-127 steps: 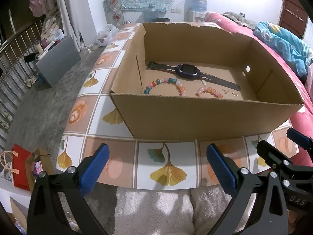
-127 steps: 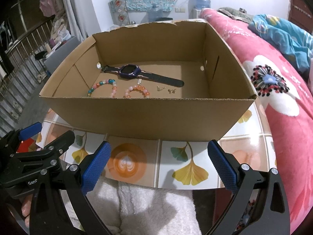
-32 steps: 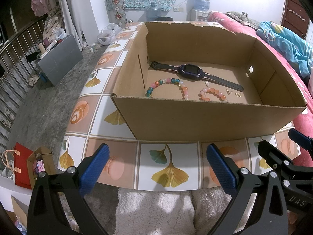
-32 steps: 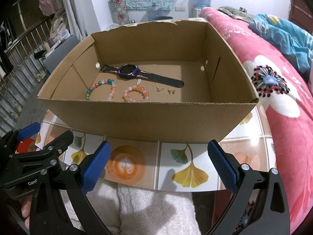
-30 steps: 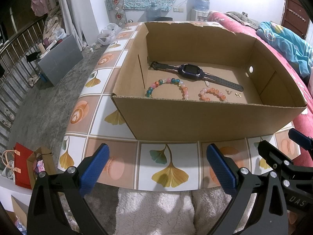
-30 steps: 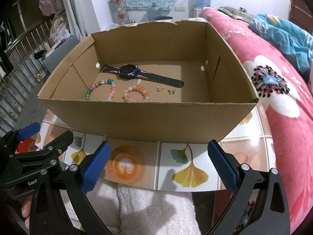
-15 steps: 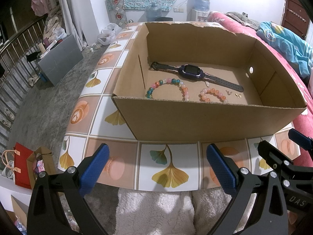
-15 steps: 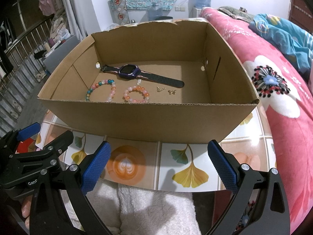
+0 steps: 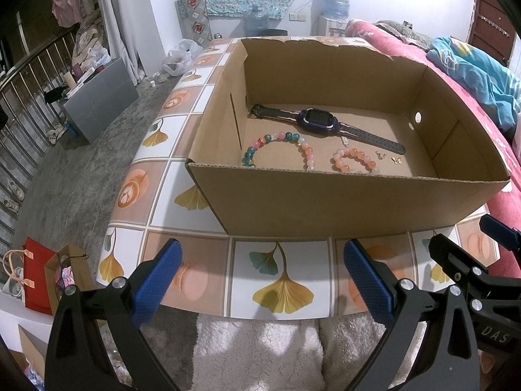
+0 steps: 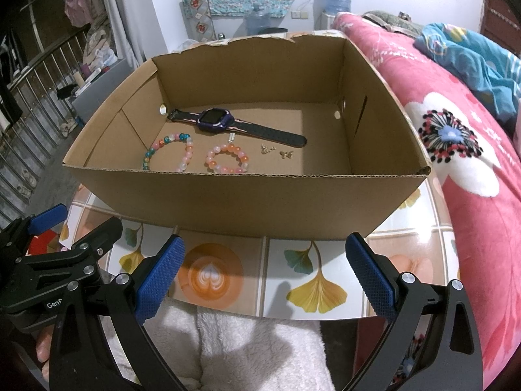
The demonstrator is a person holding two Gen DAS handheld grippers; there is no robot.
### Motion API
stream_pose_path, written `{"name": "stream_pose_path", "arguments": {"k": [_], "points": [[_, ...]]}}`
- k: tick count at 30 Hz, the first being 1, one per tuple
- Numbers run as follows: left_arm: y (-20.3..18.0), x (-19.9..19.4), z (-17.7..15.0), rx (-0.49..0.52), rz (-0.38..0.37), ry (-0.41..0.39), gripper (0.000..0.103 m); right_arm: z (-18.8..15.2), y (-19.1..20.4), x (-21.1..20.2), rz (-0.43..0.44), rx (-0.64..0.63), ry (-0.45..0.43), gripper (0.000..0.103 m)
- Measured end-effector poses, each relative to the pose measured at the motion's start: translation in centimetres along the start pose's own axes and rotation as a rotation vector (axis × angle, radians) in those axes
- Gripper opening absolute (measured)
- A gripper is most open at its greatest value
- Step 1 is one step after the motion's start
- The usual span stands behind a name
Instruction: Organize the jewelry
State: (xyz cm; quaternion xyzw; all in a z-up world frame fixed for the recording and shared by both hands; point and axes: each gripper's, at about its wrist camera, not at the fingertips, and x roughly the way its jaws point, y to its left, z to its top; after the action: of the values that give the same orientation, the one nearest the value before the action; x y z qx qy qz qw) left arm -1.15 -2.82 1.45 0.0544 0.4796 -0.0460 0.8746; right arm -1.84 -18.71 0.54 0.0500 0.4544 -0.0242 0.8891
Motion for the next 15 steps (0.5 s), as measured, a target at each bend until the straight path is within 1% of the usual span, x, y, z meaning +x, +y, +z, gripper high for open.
{"name": "stream_pose_path", "arguments": {"k": [15], "points": [[0.04, -0.02, 0.05, -0.001, 0.002, 0.001, 0.097, 0.08, 0.01, -0.01, 0.003, 0.005, 0.004, 0.095]]}}
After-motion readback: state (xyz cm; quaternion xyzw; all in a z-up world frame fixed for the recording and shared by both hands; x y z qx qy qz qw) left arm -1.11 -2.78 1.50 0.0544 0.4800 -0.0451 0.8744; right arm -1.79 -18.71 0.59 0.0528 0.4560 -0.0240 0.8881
